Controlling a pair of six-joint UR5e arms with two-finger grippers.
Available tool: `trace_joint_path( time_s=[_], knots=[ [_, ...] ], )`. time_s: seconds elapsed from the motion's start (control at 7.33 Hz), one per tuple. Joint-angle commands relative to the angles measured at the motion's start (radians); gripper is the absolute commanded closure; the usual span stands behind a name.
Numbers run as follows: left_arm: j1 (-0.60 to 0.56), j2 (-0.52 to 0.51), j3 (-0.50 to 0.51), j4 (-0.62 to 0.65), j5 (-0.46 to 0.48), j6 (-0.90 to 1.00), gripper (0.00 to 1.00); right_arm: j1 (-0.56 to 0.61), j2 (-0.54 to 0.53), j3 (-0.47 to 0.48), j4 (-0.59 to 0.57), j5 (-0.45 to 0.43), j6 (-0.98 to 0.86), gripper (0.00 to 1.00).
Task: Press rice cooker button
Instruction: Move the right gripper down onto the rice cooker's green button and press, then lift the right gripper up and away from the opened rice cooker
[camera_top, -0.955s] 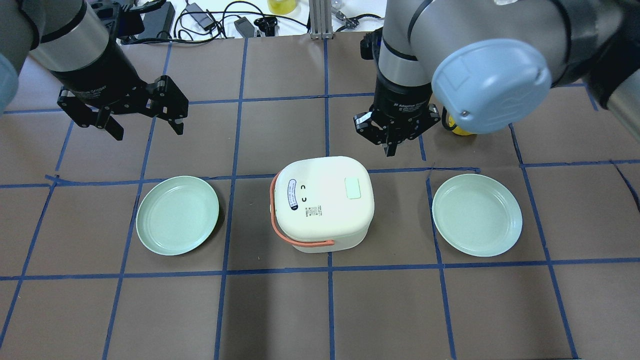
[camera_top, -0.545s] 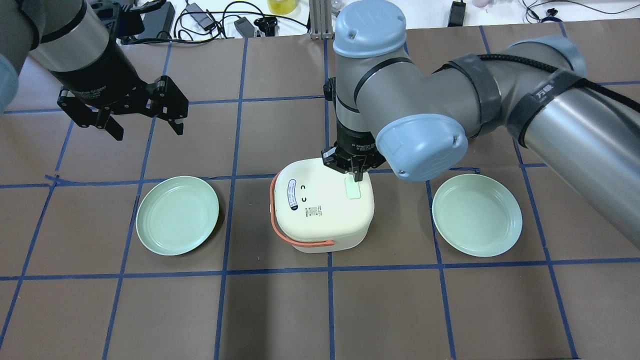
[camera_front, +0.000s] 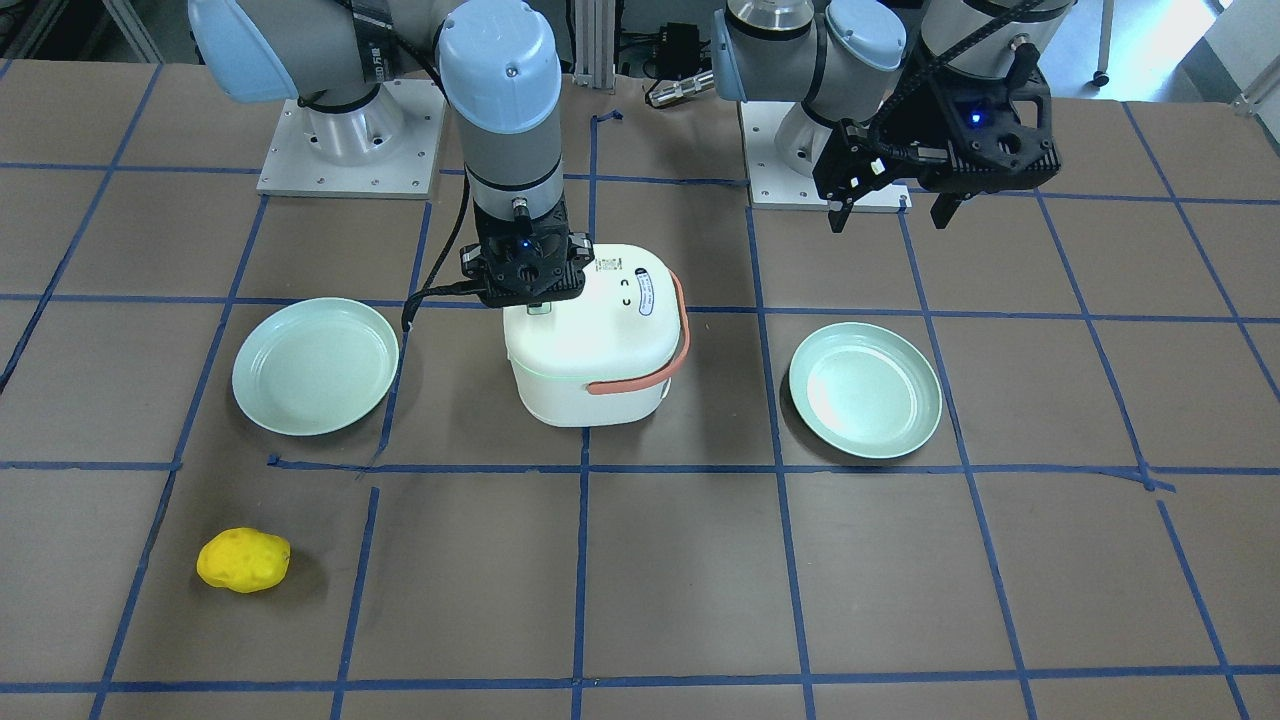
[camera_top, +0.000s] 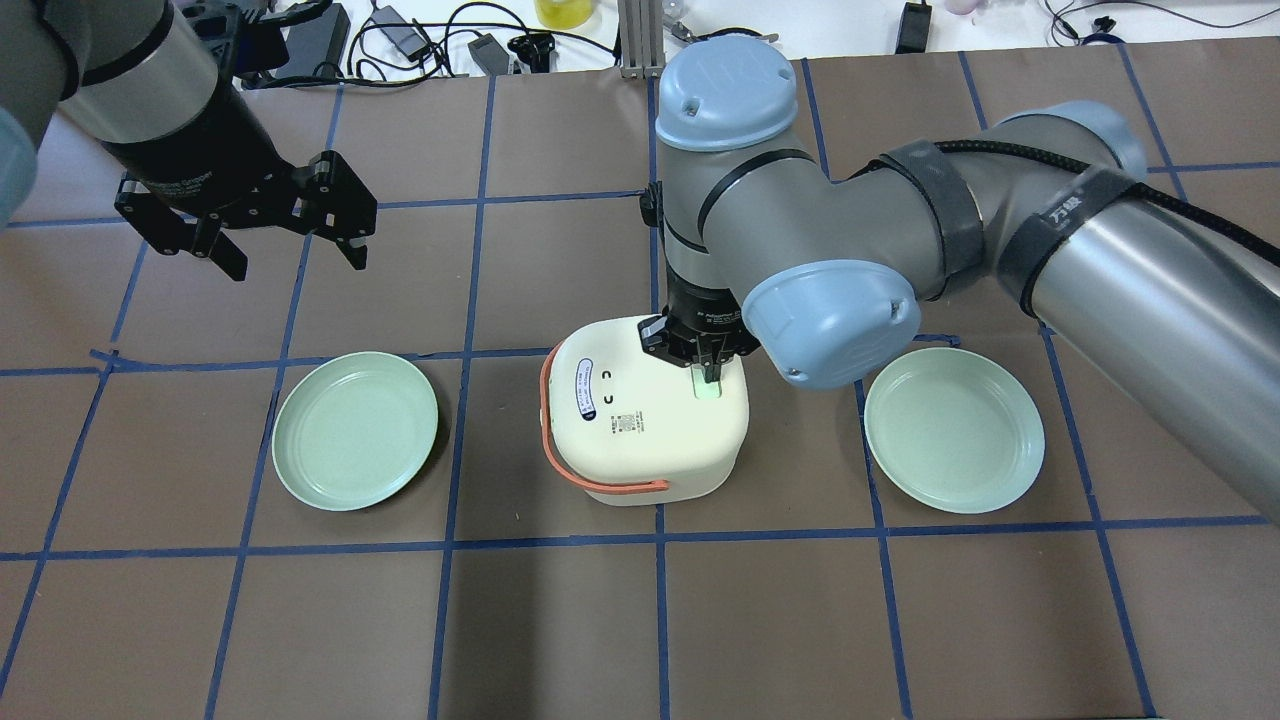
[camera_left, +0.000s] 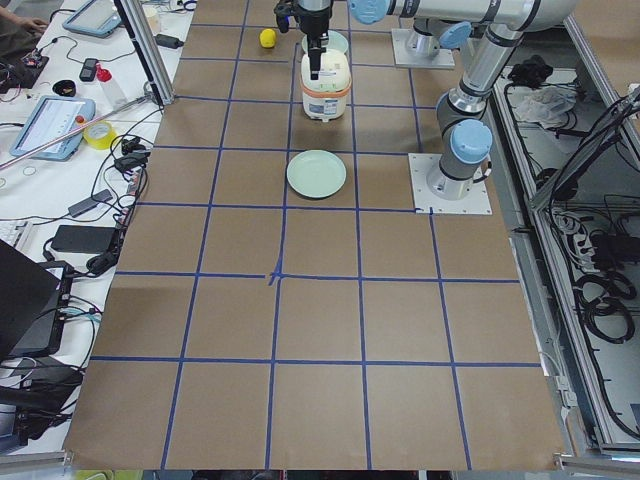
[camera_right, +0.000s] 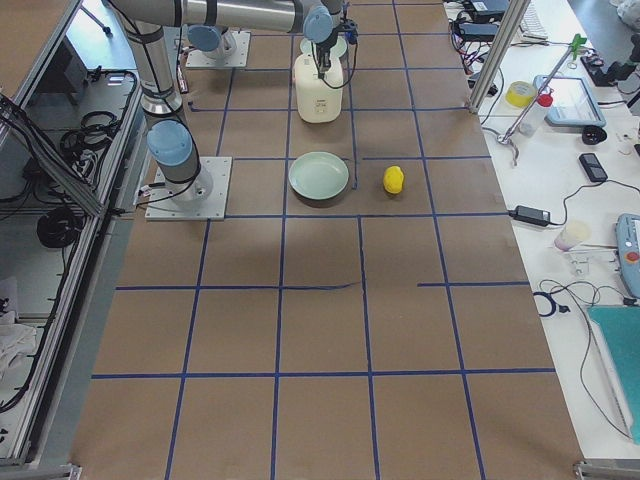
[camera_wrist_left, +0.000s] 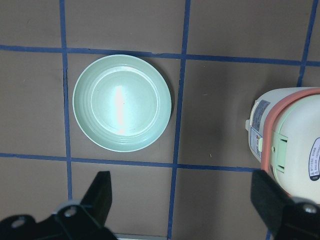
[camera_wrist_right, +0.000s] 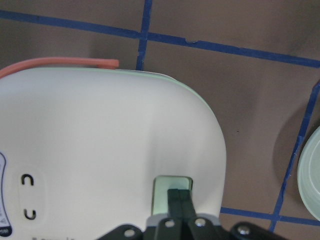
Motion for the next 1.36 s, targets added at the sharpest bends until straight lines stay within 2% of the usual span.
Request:
trace_joint_path(
  time_s=[0.0, 0.14, 0.27, 0.55, 0.82, 1.23],
  knots=[
    [0.0, 0.0, 0.0, 0.0, 0.0, 0.001, 0.0, 0.001, 0.004, -0.002, -0.004, 0.001, -0.001, 1.0],
    [0.0, 0.0, 0.0, 0.0, 0.0, 0.001, 0.0, 0.001, -0.002, -0.015, 0.0, -0.005, -0.001, 0.82],
    [0.0, 0.0, 0.0, 0.0, 0.0, 0.001, 0.0, -0.002, -0.011, -0.033, 0.002, -0.01, -0.004, 0.01],
    [0.0, 0.0, 0.0, 0.0, 0.0, 0.001, 0.0, -0.034, -0.038, -0.134, 0.096, -0.025, -0.019, 0.0],
    [0.0, 0.0, 0.0, 0.0, 0.0, 0.001, 0.0, -0.118, -0.039, -0.256, 0.175, -0.066, -0.03, 0.0],
    [0.0, 0.0, 0.0, 0.0, 0.0, -0.001, 0.0, -0.262, -0.041, -0.355, 0.2, -0.054, -0.143, 0.0]
  ],
)
